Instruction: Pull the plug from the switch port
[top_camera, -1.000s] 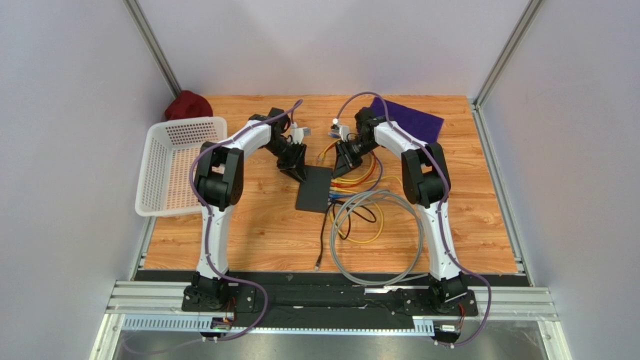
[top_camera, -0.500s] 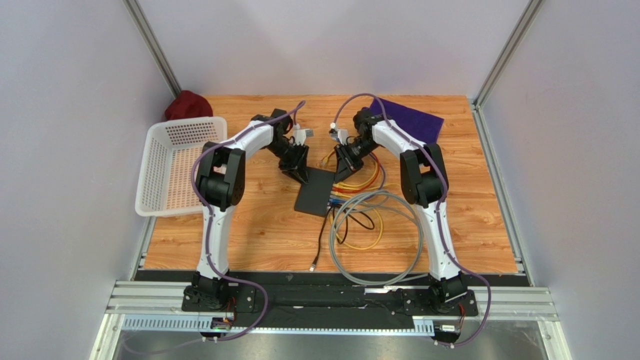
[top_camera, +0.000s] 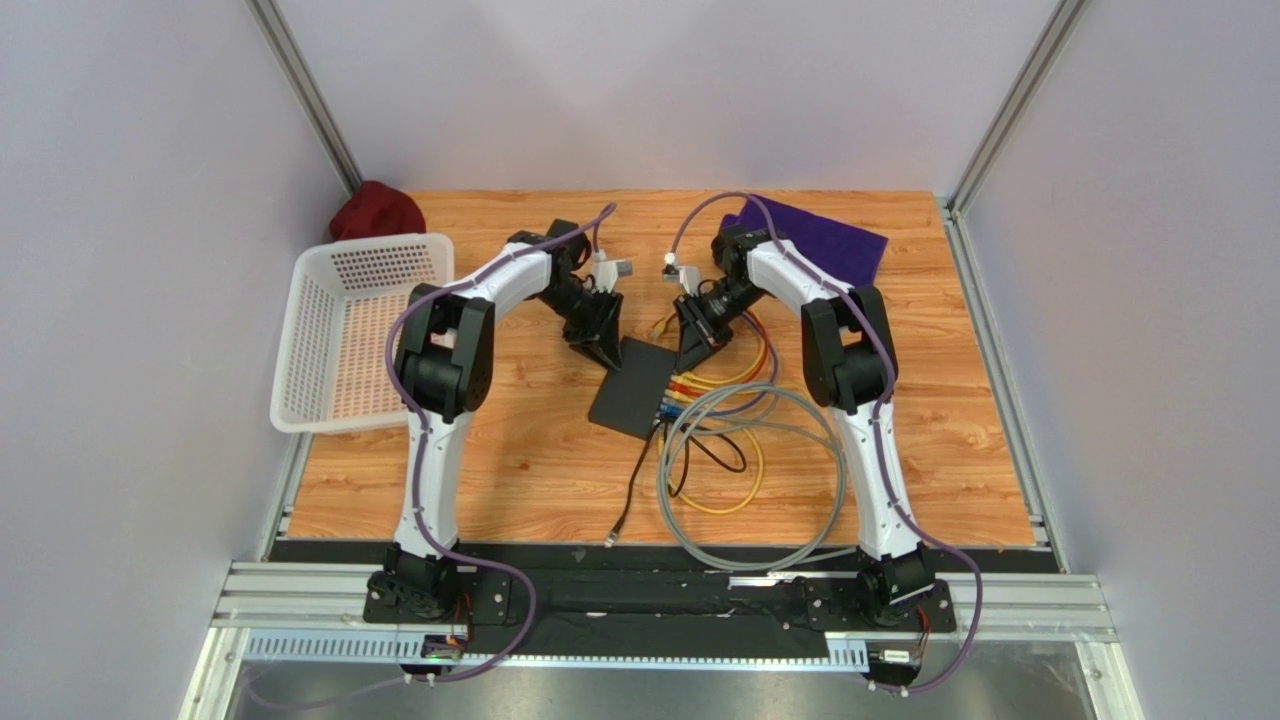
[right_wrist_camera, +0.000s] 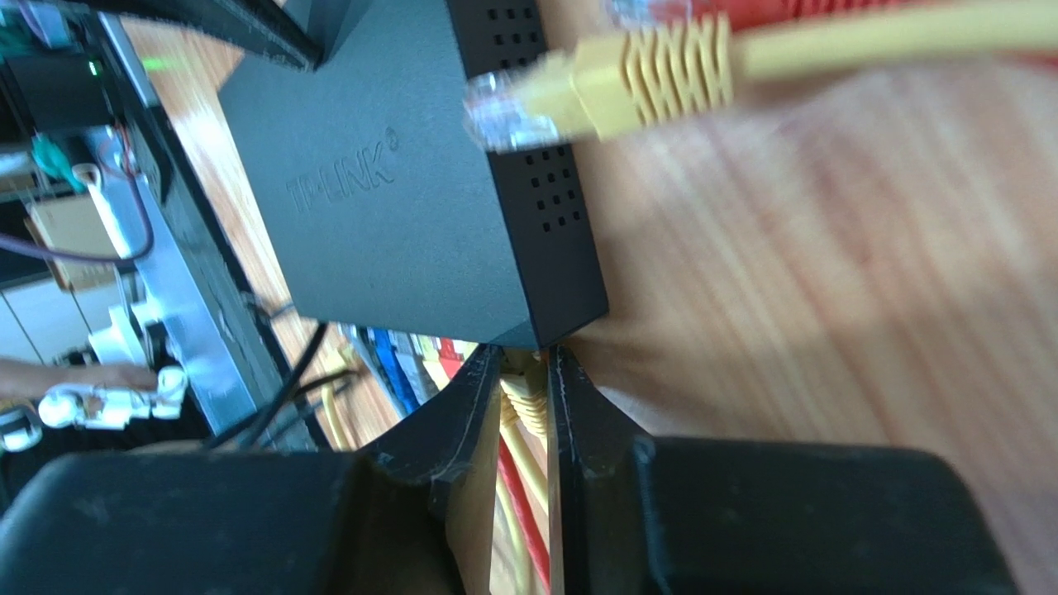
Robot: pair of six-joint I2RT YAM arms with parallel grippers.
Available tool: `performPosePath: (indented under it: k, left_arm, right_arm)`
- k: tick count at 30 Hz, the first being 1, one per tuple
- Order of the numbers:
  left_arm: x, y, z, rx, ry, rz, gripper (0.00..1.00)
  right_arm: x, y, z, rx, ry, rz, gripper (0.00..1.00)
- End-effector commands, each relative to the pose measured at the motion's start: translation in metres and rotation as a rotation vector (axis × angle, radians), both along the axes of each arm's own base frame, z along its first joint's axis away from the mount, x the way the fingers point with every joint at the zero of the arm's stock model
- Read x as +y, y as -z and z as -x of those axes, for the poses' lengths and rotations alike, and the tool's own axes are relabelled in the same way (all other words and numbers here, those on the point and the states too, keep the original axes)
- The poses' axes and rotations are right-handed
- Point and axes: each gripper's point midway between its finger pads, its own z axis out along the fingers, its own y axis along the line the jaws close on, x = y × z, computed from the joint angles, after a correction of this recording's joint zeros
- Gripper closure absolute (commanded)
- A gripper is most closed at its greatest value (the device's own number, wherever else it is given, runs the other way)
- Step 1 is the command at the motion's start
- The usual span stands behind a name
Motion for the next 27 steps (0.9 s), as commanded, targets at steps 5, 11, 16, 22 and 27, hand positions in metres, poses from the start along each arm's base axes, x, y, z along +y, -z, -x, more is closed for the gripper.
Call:
performPosePath:
  k: [5,11,16,22,27]
  left_arm:
    - [0.003,0.021,-0.014,-0.067,0.025,-0.052,0.64]
    - [0.003,0.019,-0.014,-0.074,0.026,-0.055,0.64]
    - [0.004,0.018,-0.016,-0.086,0.029,-0.061,0.64]
    - [0.007,0.013,-0.018,-0.11,0.035,-0.07,0.64]
    - [0.006,0.003,-0.019,-0.134,0.04,-0.057,0.64]
  right_arm:
    - [-0.031,0.018,0.024,0.085,-0.088,0.119,1.0]
    - [-0.033,0.013,0.028,0.111,-0.082,0.113,1.0]
    - [-0.04,0.004,0.023,0.061,-0.074,0.11,1.0]
    - [-0.036,-0.036,-0.066,-0.267,0.004,0.081,1.0]
    - [-0.023,-0.06,-0.095,-0.372,0.058,0.008,1.0]
